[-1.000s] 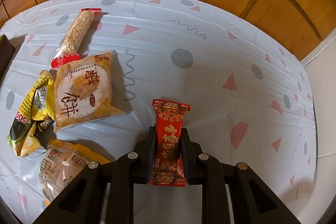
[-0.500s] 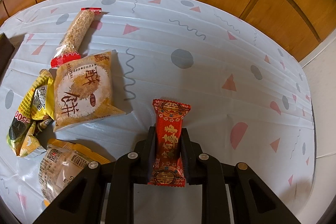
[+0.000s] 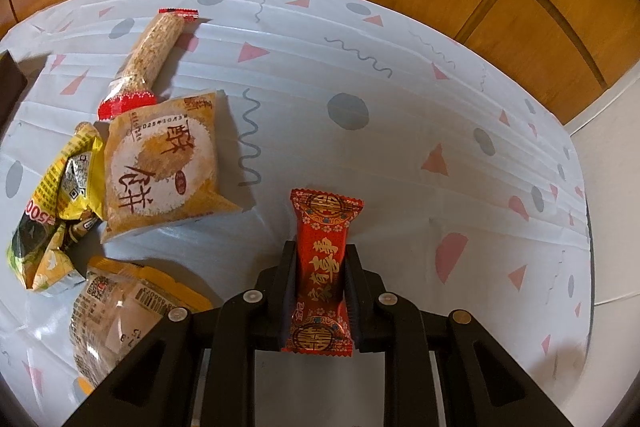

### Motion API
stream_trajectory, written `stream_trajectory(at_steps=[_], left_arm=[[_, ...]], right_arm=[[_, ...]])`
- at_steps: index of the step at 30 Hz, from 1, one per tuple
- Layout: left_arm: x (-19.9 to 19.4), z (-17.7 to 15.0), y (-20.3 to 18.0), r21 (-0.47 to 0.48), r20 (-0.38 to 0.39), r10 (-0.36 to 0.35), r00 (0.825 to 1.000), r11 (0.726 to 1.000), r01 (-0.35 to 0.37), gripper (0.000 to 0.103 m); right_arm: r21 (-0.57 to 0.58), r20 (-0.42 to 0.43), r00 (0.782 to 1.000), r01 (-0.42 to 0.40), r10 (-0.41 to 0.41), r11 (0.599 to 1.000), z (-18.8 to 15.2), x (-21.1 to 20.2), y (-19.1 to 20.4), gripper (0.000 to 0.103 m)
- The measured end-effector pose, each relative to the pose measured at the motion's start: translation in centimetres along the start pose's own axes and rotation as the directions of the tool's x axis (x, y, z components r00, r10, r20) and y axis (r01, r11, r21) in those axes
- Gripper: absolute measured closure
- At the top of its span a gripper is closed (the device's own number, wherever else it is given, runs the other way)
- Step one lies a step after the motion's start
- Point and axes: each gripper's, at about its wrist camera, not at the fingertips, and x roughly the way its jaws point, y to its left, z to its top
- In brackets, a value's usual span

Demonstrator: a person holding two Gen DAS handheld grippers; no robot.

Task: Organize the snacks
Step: 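Carry the red cake pack into the tin box and open the left gripper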

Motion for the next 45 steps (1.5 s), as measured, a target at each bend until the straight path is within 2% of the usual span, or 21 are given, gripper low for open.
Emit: stream_trajectory(at_steps=[8,12,14,17,20,24,30,32,35,42,45], left_arm=[[-0.8,-0.2,-0.2,0.015,0.024,-0.007,1.000,1.000,0.006,0.062],[-0.9,-0.2,0.2,0.011,0.032,-0.003,0.999,1.000,0.003,0.062],[-0.9,-0.2,0.4,0.001,0.031,-0.002,1.000,1.000,0.002,0.062],[-0.8,-0.2,0.6,-0.005,0.028,-0.002,1.000,1.000,0.002,0.062],[-0.7,-0.3,0.8,-0.008,0.027,0.000,1.000,1.000,0.000,0.062],[-0.8,-0.2,1.3,-0.018,0.029,0.005,1.000,1.000,-0.005,0.062],[-1.0,-0.2,2.0,-0.029,0.039,0.015,0.999,0.999,-0.014,0.062],[-1.0,-0.2,2.3,-0.034,0.040,0.018,0.999,0.999,-0.017,0.062],[-0.9,-0.2,2.5,-0.036,0.039,0.022,0.999,0.999,-0.021,0.062],[-0.8,-0.4,3.3,-0.048,0.036,0.031,0.999,0.998,-0.030,0.062],[-0.7,-0.4,3.6,-0.058,0.034,0.031,0.999,0.998,-0.029,0.062]], right_arm=[[0.055,-0.044,0.999,-0.003,0.006,0.998,0.1,-0.6,-1.0,0.082],[0.152,0.026,0.999,-0.022,0.018,0.988,0.4,-3.3,-2.8,0.082],[0.185,0.074,0.996,-0.070,0.057,0.980,0.8,-5.1,-3.0,0.082],[0.167,0.129,0.982,-0.156,0.136,0.973,1.4,-7.2,-1.4,0.082],[0.089,0.161,0.954,-0.270,0.254,0.959,2.2,-9.0,2.3,0.082],[-0.017,0.167,0.912,-0.377,0.374,0.926,3.2,-10.9,7.7,0.082],[-0.144,0.146,0.825,-0.528,0.545,0.837,4.5,-13.9,16.0,0.082],[-0.171,0.136,0.804,-0.557,0.580,0.813,5.1,-14.5,18.2,0.082],[-0.186,0.125,0.786,-0.581,0.605,0.793,5.4,-15.1,20.7,0.082],[-0.184,0.129,0.771,-0.599,0.624,0.779,6.6,-15.3,24.2,0.082],[-0.193,0.133,0.777,-0.589,0.616,0.785,6.9,-15.4,25.0,0.082]])
